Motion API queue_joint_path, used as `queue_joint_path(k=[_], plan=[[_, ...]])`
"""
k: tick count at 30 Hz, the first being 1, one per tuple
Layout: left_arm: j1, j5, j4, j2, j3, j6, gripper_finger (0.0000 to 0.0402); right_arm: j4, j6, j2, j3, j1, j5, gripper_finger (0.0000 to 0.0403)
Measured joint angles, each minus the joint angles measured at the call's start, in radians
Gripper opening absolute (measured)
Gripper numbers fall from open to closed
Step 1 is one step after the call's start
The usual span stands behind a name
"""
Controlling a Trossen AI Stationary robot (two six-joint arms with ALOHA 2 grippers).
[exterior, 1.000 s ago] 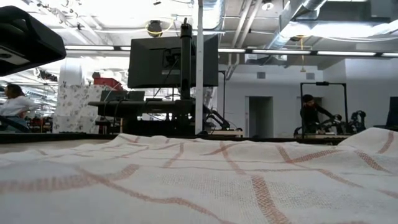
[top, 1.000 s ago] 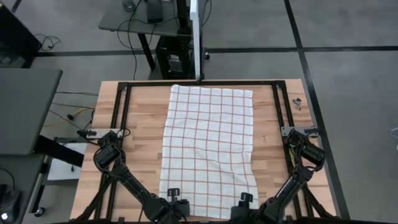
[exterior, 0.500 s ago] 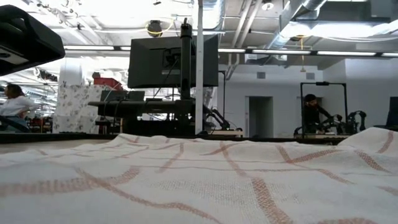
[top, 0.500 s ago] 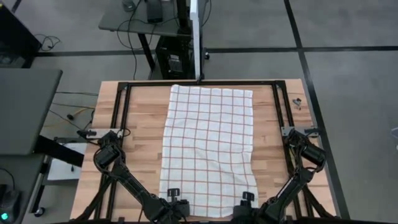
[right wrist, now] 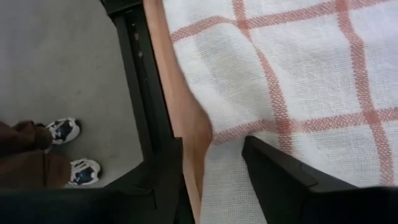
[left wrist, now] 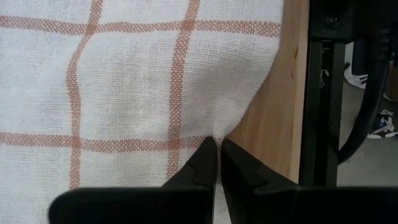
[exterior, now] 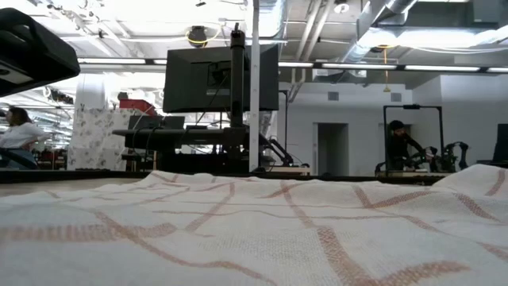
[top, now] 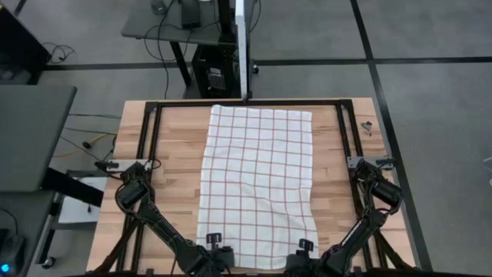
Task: Roll towel
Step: Fold the white towel
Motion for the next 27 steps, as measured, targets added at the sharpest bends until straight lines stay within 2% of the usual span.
queue_joint_path(k=[4,7,12,17,27], plan=[[-0.007,-0.003,-0.001,0.0,0.0,-0.01,0.0,-0.015,0.02,0.0,-0.003,0.009,-0.007,0.0071],[-0.013,0.003,-0.006,0.0,0.0,-0.016,0.0,-0.027,0.128,-0.001,-0.002,0.018,-0.022,0.0014],[-0.015,0.112,-0.052,-0.044,-0.005,-0.064,0.0,-0.03,0.211,-0.037,0.0,0.036,-0.048,0.0004],[-0.009,0.109,-0.046,-0.174,0.0,-0.065,0.0,-0.045,0.213,-0.115,0.008,0.045,-0.099,0.0002],[-0.009,0.138,-0.049,-0.353,-0.001,-0.146,0.0,-0.043,0.224,-0.325,0.015,0.075,-0.078,0.0001]])
